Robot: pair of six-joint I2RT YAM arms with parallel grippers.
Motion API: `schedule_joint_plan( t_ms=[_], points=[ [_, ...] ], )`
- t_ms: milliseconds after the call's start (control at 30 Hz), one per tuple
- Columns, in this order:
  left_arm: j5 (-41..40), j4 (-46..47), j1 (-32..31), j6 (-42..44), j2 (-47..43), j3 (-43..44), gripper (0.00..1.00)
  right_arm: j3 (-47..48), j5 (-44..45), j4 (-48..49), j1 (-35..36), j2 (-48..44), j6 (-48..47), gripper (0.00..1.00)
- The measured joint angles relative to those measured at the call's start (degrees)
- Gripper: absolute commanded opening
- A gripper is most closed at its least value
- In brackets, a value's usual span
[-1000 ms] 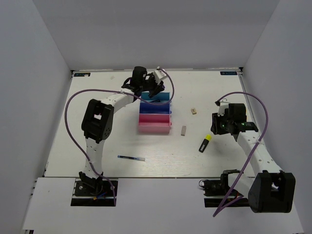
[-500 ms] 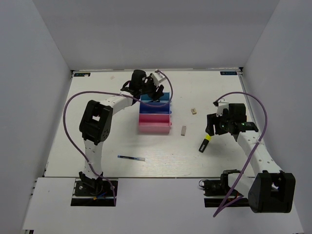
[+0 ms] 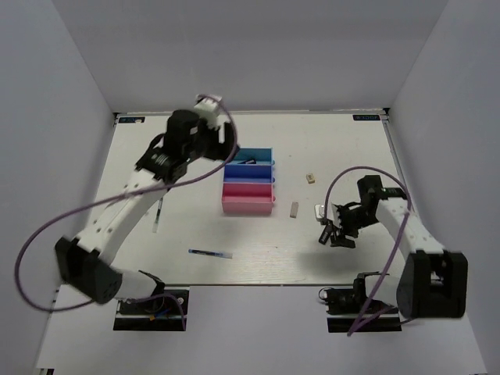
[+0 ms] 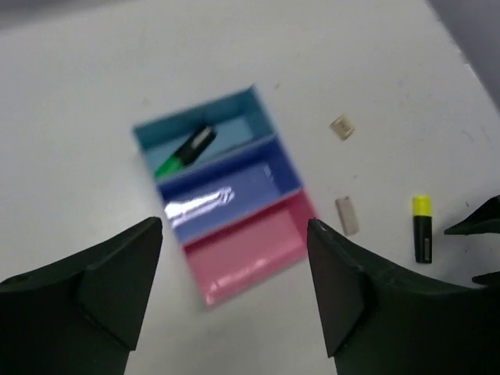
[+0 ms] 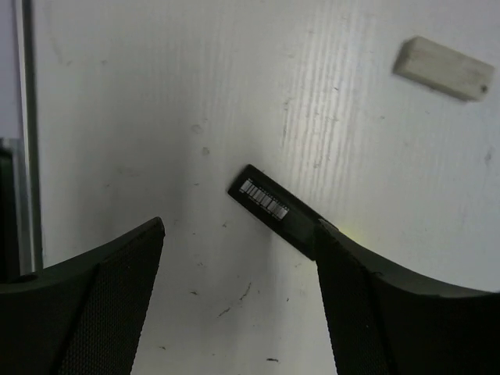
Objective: Sort the stationery into containers
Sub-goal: Pick up the pen from the center of the board.
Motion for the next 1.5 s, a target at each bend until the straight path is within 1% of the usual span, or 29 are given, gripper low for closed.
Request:
schedule_joint_plan(
  t_ms=[33,67,133,200,233,367,467,733,800,933,1033,1067,1133,1167,1267,1300,1333,1367,1400,1500],
  points=[
    [-0.85,-1.97,0.94,-2.21,-4.22,-3.82,0.88,2.47,0.09,-4.20,0.00,4.48,-5.27,0.80],
    [-1.68,-3.45,2.43,-4.17,-8.72,-9.01,0.88,5.01,0.07,-7.69,-0.07,8.20,-9.16,0.80],
    [-2.73,-7.04,6.14,-6.54,-16.41,-19.15,0.91,8.11,0.11,-10.43,-0.33,12.68,-14.21,0.80],
    [-4.61,-10.97,9.31,-8.02,-21.38,-27.43,0.92,8.81,0.11,-11.17,-0.35,13.75,-17.79,0.80],
    [-5.75,-12.55,10.10,-8.46,-23.21,-31.47,0.92,8.81,0.09,-11.32,-0.35,13.92,-18.93,0.78],
    [-6.91,-16.11,10.45,-9.66,-30.18,-41.51,0.92,9.27,0.59,-11.47,-0.28,17.00,-21.99,0.74],
    [-6.95,-17.38,12.00,-10.25,-34.32,-43.87,0.92,9.27,1.84,-9.64,-0.31,20.48,-22.82,0.74],
    [-6.16,-16.70,16.65,-11.13,-37.42,-45.13,0.92,9.07,5.46,-3.67,0.02,24.90,-23.82,0.73],
    [-5.77,-16.76,17.53,-11.34,-38.05,-45.72,0.92,9.07,6.54,-2.08,0.02,25.62,-23.89,0.72],
    [-5.62,-16.76,18.10,-11.54,-38.91,-46.03,0.92,9.01,8.31,-0.68,0.13,26.43,-23.80,0.66],
    [-5.55,-16.76,18.12,-11.54,-39.54,-46.03,0.92,8.98,9.25,-0.98,0.48,26.43,-23.47,0.52],
    [-5.55,-16.76,18.14,-11.54,-39.69,-46.03,0.92,8.98,9.55,-1.16,0.57,26.45,-23.45,0.43],
    [-5.55,-16.76,18.14,-11.54,-39.91,-46.03,0.92,8.94,10.25,-1.29,0.72,26.45,-23.56,0.35],
    [-5.53,-16.76,18.14,-11.54,-40.02,-46.03,0.92,8.76,10.38,-1.31,0.81,26.32,-23.61,0.29],
    [-5.53,-16.76,18.14,-11.52,-40.24,-46.05,0.92,7.34,10.58,-0.26,1.09,25.07,-23.63,0.22],
    [-5.53,-16.76,18.14,-11.52,-40.33,-46.05,0.92,6.62,10.64,0.37,1.11,24.35,-23.65,0.16],
    [-5.53,-16.76,18.14,-11.54,-40.41,-46.05,0.92,5.79,10.69,1.18,1.18,23.47,-23.61,0.13],
    [-5.53,-16.76,18.14,-11.54,-40.46,-46.05,0.92,4.92,10.71,1.99,1.22,22.64,-23.63,0.04],
    [-5.53,-16.76,18.14,-11.54,-40.52,-46.05,0.92,3.98,10.75,2.89,1.40,21.62,-23.67,0.00],
    [-5.51,-16.76,18.14,-11.54,-40.65,-46.07,0.92,3.02,11.74,4.24,2.67,18.86,-23.85,0.00]
  ],
)
